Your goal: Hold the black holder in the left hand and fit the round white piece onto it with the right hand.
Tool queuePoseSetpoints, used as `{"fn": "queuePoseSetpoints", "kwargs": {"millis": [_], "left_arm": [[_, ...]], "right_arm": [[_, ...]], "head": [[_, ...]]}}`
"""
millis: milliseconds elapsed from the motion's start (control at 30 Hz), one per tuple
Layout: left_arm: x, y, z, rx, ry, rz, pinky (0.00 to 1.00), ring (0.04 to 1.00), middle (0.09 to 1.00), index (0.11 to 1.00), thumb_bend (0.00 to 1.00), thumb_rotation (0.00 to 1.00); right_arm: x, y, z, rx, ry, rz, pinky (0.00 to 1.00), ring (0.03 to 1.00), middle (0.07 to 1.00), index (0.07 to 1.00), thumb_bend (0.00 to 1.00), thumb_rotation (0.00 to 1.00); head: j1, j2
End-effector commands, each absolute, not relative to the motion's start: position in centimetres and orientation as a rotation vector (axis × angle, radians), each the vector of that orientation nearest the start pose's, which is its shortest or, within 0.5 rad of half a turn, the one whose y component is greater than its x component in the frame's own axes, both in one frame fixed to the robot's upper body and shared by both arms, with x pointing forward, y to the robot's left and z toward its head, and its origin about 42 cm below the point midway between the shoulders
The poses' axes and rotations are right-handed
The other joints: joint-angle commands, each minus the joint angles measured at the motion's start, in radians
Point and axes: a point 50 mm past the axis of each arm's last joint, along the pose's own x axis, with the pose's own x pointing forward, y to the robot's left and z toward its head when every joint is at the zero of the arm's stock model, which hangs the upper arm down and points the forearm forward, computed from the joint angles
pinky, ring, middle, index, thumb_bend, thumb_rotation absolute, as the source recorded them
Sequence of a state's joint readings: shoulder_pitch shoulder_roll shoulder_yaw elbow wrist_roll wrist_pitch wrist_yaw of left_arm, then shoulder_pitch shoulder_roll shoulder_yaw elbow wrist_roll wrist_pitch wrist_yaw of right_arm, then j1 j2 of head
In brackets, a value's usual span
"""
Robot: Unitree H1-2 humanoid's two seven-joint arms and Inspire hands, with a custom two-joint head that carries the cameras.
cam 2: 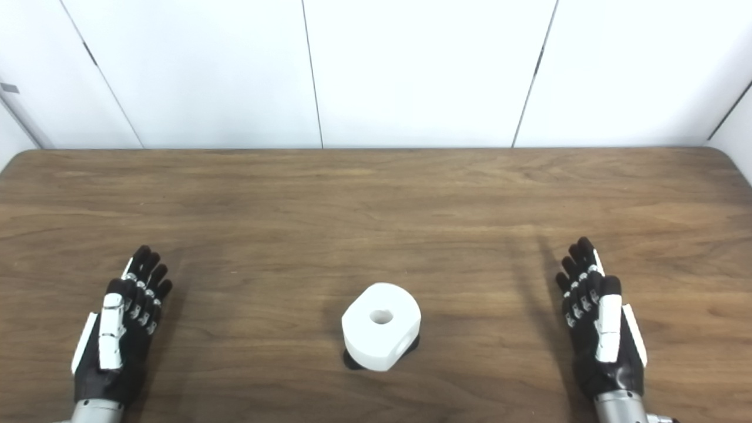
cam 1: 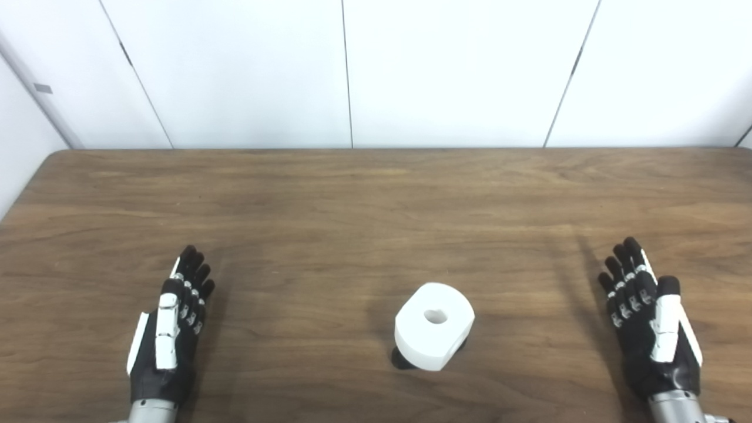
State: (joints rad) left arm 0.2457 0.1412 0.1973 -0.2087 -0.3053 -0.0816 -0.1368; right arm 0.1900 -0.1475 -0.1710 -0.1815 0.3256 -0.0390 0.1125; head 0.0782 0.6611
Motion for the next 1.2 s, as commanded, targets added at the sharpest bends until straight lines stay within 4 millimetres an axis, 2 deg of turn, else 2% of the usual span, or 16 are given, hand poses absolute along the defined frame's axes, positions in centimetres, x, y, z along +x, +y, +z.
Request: {"fn": "queuePoseSetpoints", "kwargs": {"millis": [0, 400, 1167], "left_arm": [[19.13, 31.42, 11.73, -0.097, -0.122, 0.091, 1.00, 1.000, 1.000, 1.000, 0.49, 1.00], [19.22, 31.39, 11.70, -0.107, -0.123, 0.099, 1.00, 1.000, 1.000, 1.000, 0.48, 1.00], [18.78, 31.24, 12.00, -0.100, -0.131, 0.092, 1.00, 1.000, 1.000, 1.000, 0.50, 1.00]], "right_arm": [[20.60, -30.06, 9.98, 0.168, -0.044, -0.098, 1.00, 1.000, 1.000, 0.999, 0.58, 1.00], [20.66, -30.15, 10.03, 0.184, -0.059, -0.098, 1.00, 1.000, 1.000, 0.998, 0.57, 1.00], [20.14, -30.29, 10.37, 0.188, -0.056, -0.102, 1.00, 1.000, 1.000, 0.999, 0.58, 1.00]], "head": [[-0.007, 0.004], [-0.007, 0.008], [-0.028, 0.040]]}}
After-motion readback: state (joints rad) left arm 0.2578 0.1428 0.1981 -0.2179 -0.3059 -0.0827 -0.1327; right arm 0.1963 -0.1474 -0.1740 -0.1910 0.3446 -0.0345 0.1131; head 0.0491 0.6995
